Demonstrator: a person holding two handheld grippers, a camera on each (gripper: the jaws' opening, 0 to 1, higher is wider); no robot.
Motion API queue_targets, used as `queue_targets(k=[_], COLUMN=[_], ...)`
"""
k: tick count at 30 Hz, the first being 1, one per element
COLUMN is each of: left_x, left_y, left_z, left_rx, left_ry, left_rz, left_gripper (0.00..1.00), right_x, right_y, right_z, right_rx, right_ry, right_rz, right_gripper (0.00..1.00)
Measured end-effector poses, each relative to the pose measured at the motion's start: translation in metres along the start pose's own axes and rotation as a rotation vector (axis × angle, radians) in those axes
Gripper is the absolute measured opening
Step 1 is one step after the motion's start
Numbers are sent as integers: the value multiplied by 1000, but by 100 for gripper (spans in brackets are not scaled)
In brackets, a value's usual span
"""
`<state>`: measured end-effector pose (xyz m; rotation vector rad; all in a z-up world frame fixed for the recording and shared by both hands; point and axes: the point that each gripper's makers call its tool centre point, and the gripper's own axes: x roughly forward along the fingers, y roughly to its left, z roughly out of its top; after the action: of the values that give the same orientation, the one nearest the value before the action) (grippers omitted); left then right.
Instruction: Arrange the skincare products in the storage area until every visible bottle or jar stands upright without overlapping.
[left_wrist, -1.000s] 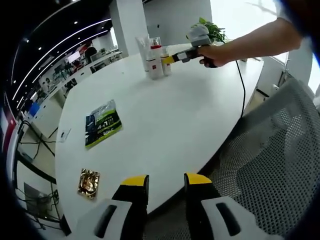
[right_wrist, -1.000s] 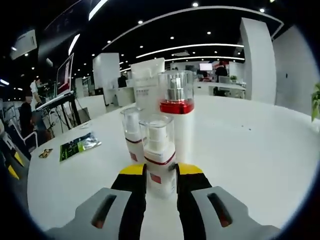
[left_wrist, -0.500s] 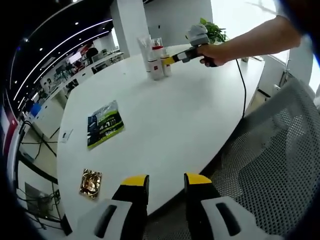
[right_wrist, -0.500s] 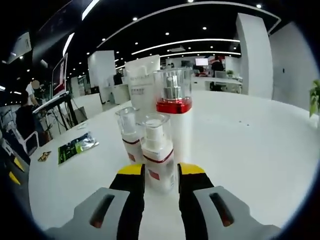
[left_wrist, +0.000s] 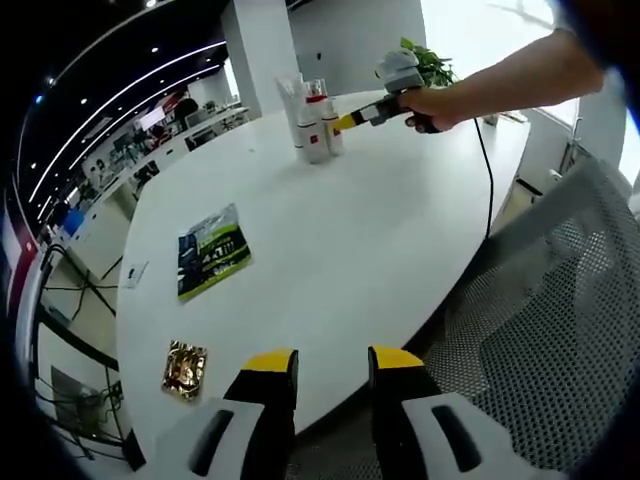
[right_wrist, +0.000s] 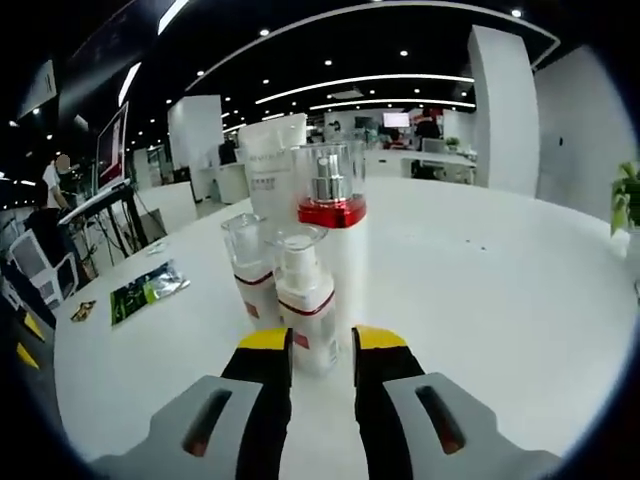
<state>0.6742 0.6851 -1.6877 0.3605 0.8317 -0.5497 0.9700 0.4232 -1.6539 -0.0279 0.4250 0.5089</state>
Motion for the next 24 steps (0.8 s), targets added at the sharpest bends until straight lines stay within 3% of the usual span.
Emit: queue_targets(k=[6, 11, 13, 18, 20, 24], left_x=[0, -2, -4, -9, -10, -11], left_y=[-1, -1, 0, -4, -5, -6], left_z=[1, 6, 10, 25, 25, 28], left_rx=[4, 5, 10, 16, 16, -23], left_ry=[-4, -25, -43, -99, -102, -113], left_rz=[-2, -2, 3, -11, -18, -47], left_gripper=[29, 29, 29, 29, 29, 29], right_x=[-11, -35, -48, -83, -93, -113], right_y=[-1, 9, 15, 49, 59, 83], right_z=[-2, -3, -7, 6, 13, 27], right_rx=[11, 71, 135, 112, 147, 136], right_ry=[9, 8, 24, 6, -10, -15], right_rz=[-12, -15, -29, 18, 33, 63], right_gripper=[22, 25, 28, 30, 31, 33])
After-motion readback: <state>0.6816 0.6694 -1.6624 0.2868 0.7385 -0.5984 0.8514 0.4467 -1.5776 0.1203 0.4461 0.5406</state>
